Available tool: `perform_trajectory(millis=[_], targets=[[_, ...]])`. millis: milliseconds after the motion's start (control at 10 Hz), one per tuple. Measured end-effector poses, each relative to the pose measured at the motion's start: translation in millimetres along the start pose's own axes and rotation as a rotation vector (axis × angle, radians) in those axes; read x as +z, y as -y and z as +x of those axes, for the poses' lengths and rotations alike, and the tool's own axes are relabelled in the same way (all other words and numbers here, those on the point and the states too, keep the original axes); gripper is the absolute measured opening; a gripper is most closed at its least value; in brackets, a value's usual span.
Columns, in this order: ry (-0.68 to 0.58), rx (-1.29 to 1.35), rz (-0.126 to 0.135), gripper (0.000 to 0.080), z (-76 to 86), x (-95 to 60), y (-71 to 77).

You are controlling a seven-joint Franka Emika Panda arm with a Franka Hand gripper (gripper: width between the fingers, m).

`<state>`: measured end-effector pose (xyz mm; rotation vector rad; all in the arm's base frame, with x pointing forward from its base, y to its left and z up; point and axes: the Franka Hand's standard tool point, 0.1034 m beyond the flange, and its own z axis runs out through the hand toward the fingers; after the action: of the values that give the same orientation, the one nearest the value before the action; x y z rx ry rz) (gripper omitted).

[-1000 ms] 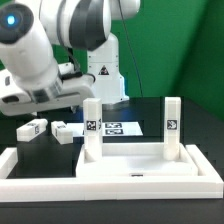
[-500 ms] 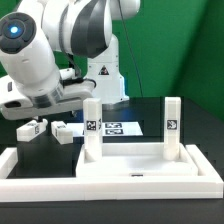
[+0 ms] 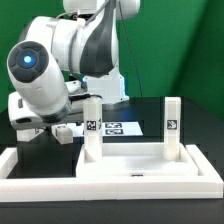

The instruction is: Assemble desk

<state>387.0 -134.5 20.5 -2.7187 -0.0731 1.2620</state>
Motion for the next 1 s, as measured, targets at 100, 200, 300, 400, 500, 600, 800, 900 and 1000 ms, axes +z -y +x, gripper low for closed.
perform_trajectory(millis=[100, 200, 300, 400, 500, 600, 800, 900, 1000], targets=[[0.004, 0.002, 0.002, 0.0649, 0.4, 2.6, -2.6], [0.006, 0.003, 0.003, 0.0649, 0.7, 3.7, -3.7], [0.005, 0.003, 0.004, 0.0649, 0.7, 3.6, -4.2], [0.006, 0.002, 0.003, 0.0649, 0.9, 3.9, -3.7], [0.007, 0.002, 0.003, 0.0649, 0.9, 4.1, -3.6], [0.007, 0.002, 0.003, 0.0649, 1.0, 4.2, -3.5], [0.025, 0.022, 0.003, 0.0649, 3.7, 9.0, -3.4], [0.036, 0.028, -0.003, 0.0649, 8.4, 9.8, -1.6], [0.04, 0.032, -0.01, 0.0649, 11.0, 8.1, 2.1]])
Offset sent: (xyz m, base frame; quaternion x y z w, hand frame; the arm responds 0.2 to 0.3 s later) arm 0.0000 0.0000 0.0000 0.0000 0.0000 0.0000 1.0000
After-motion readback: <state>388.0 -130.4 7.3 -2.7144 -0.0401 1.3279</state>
